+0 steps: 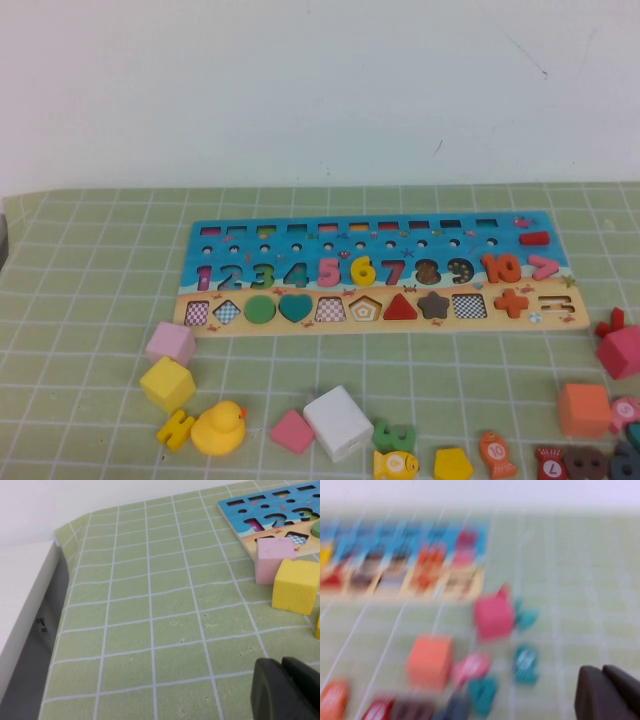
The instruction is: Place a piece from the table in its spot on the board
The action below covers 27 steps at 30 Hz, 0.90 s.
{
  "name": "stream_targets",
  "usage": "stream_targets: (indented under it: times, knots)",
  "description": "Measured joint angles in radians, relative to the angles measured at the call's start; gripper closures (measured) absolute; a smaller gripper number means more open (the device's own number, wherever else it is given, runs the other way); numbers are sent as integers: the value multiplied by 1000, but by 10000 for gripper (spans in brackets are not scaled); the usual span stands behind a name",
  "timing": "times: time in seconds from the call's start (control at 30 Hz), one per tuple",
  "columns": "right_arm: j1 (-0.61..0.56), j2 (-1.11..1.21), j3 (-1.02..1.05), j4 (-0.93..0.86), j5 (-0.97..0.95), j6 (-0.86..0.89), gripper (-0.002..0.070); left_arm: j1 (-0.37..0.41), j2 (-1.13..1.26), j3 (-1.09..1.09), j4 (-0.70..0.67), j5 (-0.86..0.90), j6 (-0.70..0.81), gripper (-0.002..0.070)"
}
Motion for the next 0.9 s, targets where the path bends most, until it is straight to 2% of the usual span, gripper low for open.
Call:
stream_targets:
  times: [0.1,0.2,0.37,0.6,0.9]
  knots:
    - [-75,-61,57,-8,-93,-2,678,0,0,0,0,0,0,677]
    - [-152,-81,97,-9,-108,-2,678,0,0,0,0,0,0,677]
    - [-162,-81,104,-9,-88,1,678,0,0,0,0,0,0,677]
    - [-162,-81,223,108,-297,1,678,0,0,0,0,0,0,677]
    - [-162,-136,243,226,-149,5,678,0,0,0,0,0,0,677]
